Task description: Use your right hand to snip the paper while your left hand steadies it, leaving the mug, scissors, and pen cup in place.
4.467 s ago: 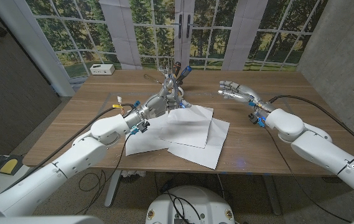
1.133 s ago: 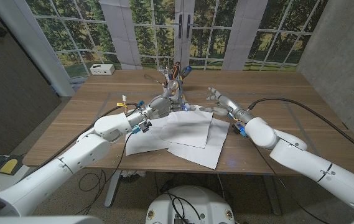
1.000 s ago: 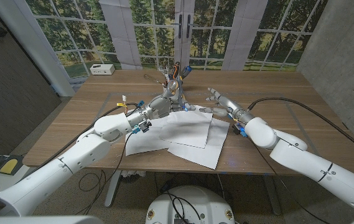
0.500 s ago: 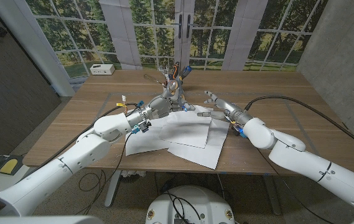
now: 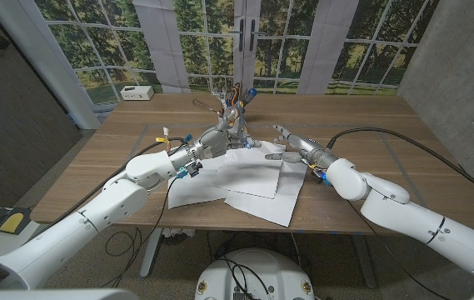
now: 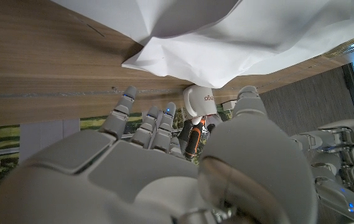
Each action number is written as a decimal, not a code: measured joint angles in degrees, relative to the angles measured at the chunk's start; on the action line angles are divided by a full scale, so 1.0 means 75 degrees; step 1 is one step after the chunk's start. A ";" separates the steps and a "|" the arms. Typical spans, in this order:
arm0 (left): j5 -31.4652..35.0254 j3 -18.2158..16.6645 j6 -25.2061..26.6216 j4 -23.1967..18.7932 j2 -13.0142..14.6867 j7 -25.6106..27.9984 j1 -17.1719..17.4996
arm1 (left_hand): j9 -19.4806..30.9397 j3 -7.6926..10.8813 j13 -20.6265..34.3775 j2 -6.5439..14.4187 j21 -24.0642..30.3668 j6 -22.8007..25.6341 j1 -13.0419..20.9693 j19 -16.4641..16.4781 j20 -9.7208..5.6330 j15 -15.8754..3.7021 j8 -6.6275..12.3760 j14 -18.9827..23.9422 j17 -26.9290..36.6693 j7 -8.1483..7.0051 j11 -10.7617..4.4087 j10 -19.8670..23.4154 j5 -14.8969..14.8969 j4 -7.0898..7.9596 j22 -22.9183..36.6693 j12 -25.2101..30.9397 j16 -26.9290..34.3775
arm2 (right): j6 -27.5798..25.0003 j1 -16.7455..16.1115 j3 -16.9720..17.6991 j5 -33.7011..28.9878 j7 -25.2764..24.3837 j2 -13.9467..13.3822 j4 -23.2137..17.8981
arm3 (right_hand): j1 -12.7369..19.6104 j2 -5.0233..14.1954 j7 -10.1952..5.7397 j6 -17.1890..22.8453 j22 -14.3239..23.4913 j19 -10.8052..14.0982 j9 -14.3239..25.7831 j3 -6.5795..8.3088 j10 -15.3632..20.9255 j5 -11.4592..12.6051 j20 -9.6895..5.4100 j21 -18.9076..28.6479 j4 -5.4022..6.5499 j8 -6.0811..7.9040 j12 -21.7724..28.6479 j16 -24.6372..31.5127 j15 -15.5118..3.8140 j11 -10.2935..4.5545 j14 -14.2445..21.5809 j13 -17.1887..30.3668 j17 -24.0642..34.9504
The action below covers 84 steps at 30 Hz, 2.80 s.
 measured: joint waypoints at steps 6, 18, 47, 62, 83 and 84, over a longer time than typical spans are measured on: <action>0.0018 0.0001 -0.0011 0.0002 -0.0001 0.0009 -0.0001 | -0.0021 0.0000 0.0000 0.0000 0.0000 0.0000 0.0000 0.0000 0.0000 0.0000 0.0000 0.0000 0.0000 0.0000 0.0000 0.0000 0.0000 0.0000 0.0000 0.0049 0.0000 | 0.0254 -0.0089 0.0121 0.0002 -0.0073 -0.0071 0.0060 | 0.0177 0.0177 -0.0303 0.0026 0.0000 -0.0102 -0.0004 0.0095 -0.0050 0.0045 -0.0184 -0.0030 -0.0094 0.0000 -0.0044 0.0000 0.0003 -0.0647 -0.0085 0.0000 -0.0035; 0.0133 -0.0005 -0.0092 -0.0016 0.0000 0.0094 0.0001 | -0.0014 0.0000 0.0001 0.0000 0.0000 0.0045 0.0000 0.0000 0.0000 -0.0042 -0.0033 0.0042 0.0000 0.0045 0.0013 0.0013 0.0001 0.0000 0.0000 0.0051 0.0000 | 0.0772 -0.0209 0.0218 -0.0159 -0.0180 -0.0228 0.0268 | 0.0391 0.0390 -0.0533 0.0014 0.0000 -0.0167 -0.0039 0.0207 -0.0165 0.0104 -0.0413 -0.0058 -0.0144 0.0000 -0.0090 0.0000 0.0013 -0.0920 -0.0157 0.0001 -0.0069; -0.0380 0.0107 0.0052 -0.0010 -0.0188 -0.0458 -0.0173 | 0.0001 0.0000 -0.0036 0.0151 0.0000 0.0085 0.0151 0.0000 0.0000 -0.0042 -0.0031 0.0124 0.0000 0.0085 0.0041 0.0040 -0.0039 0.0000 0.0000 0.0118 0.0000 | 0.1806 -0.0568 0.0236 -0.1924 -0.1087 -0.0290 0.0755 | 0.0787 0.0578 -0.0806 0.0014 -0.0017 0.0052 -0.0038 0.0300 -0.0206 0.0236 -0.0713 -0.0019 -0.0237 0.0001 -0.0155 0.0058 -0.0003 -0.0960 -0.0051 -0.0037 -0.0086; -0.0530 0.0120 0.0174 -0.0018 -0.0213 -0.0553 -0.0143 | 0.0000 0.0000 -0.0013 0.0183 0.0000 0.0084 0.0180 0.0000 0.0000 -0.0042 -0.0030 0.0124 0.0000 0.0085 0.0054 0.0053 -0.0039 0.0000 0.0000 0.0117 0.0000 | 0.2315 -0.0759 0.0319 -0.2642 -0.1532 -0.0422 0.0992 | 0.0741 0.0623 -0.0804 0.0014 -0.0016 0.0163 -0.0037 0.0286 -0.0135 0.0265 -0.0822 -0.0019 -0.0195 0.0054 -0.0155 0.0108 0.0040 -0.0970 0.0013 -0.0074 -0.0105; -0.0556 0.0131 0.0286 0.0045 -0.0245 -0.0614 -0.0197 | -0.0001 0.0033 -0.0014 0.0262 0.0000 0.0083 0.0180 0.0000 0.0000 -0.0041 -0.0060 0.0123 0.0038 0.0083 0.0055 0.0055 -0.0044 0.0033 0.0000 0.0112 0.0000 | 0.2616 -0.0858 0.0337 -0.3160 -0.2039 -0.0266 0.1470 | 0.1258 0.0429 -0.0803 0.0013 -0.0015 0.0020 -0.0036 0.0278 -0.0135 0.0289 -0.0899 -0.0059 -0.0429 0.0054 -0.0200 -0.0037 0.0023 -0.0970 -0.0279 -0.0144 -0.0211; -0.0556 0.0131 0.0289 0.0050 -0.0246 -0.0614 -0.0201 | -0.0001 0.0033 -0.0014 0.0262 0.0000 0.0082 0.0180 0.0000 0.0000 -0.0042 -0.0060 0.0123 0.0038 0.0083 0.0055 0.0055 -0.0044 0.0033 0.0000 0.0112 0.0000 | 0.2725 -0.0858 0.0328 -0.3313 -0.2310 -0.0252 0.1498 | 0.1262 0.0424 -0.0803 0.0014 -0.0015 -0.0010 -0.0036 0.0278 -0.0135 0.0289 -0.0930 -0.0059 -0.0429 0.0054 -0.0199 -0.0066 0.0027 -0.0970 -0.0307 -0.0144 -0.0211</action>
